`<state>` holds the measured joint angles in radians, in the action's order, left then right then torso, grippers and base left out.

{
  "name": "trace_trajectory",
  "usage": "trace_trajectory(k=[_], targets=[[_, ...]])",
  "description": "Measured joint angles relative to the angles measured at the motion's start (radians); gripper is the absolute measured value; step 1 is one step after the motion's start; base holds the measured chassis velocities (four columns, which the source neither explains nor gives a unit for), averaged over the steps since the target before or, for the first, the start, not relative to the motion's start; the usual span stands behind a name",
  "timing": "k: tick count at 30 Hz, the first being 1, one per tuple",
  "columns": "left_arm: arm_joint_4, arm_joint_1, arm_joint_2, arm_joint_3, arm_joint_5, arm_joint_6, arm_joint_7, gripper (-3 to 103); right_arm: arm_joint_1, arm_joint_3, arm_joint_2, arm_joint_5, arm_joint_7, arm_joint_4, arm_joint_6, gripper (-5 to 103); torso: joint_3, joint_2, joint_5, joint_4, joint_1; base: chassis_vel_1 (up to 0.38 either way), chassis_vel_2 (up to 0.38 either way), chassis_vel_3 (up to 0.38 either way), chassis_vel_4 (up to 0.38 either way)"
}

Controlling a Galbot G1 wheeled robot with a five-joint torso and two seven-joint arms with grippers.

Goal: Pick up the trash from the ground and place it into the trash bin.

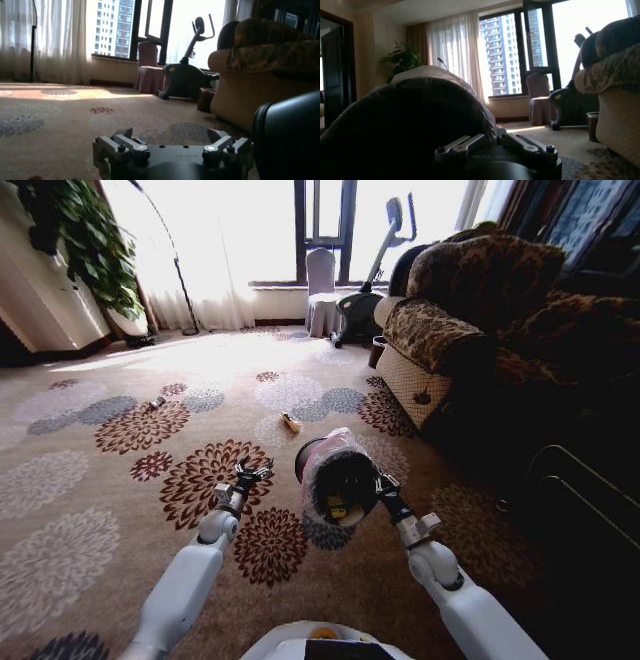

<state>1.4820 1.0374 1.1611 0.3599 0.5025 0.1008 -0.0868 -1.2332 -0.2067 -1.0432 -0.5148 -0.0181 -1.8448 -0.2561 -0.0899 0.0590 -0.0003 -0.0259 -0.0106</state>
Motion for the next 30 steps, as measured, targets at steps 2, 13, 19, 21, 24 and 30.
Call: trace_trajectory(k=[2, 13, 19, 21, 24, 30], targets=[[0.000, 0.003, 0.001, 0.000, 0.000, 0.000, 0.000, 100, 0.001, 0.000, -0.002, -0.002, 0.000, 0.000, 0.000, 0, 0.000, 0.000, 0.0005, 0.0000, -0.001, -0.238, 0.152, 0.253, -0.109], [-0.007, 0.003, 0.003, -0.001, 0.000, 0.001, -0.001, 99, -0.003, 0.000, -0.006, 0.000, 0.000, 0.006, -0.004, 0, 0.000, 0.000, 0.0000, 0.0001, 0.000, -0.177, -0.070, 0.164, 0.065], [-0.017, -0.003, 0.002, -0.002, 0.002, 0.001, -0.001, 99, 0.002, 0.001, -0.004, 0.000, 0.000, 0.009, -0.005, 0, 0.000, 0.000, 0.0004, 0.0000, 0.000, -0.275, -0.196, 0.279, 0.191], [-0.019, -0.002, 0.002, -0.003, 0.002, 0.001, -0.002, 99, 0.002, 0.001, -0.003, 0.000, 0.000, 0.010, -0.005, 0, 0.000, 0.000, 0.0000, 0.0001, 0.000, -0.394, -0.240, 0.403, 0.238], [-0.025, -0.005, 0.001, -0.005, 0.002, 0.000, -0.003, 99, 0.001, 0.002, -0.004, 0.000, 0.000, 0.009, -0.005, 0, 0.000, 0.000, 0.0001, 0.0002, 0.000, -0.425, -0.244, 0.402, 0.240], [-0.037, -0.013, 0.001, -0.008, 0.002, -0.003, -0.006, 99, -0.008, 0.000, -0.007, 0.006, 0.001, 0.006, -0.015, 0, 0.000, 0.000, 0.0001, 0.0008, 0.000, -0.337, -0.198, 0.317, 0.209]])
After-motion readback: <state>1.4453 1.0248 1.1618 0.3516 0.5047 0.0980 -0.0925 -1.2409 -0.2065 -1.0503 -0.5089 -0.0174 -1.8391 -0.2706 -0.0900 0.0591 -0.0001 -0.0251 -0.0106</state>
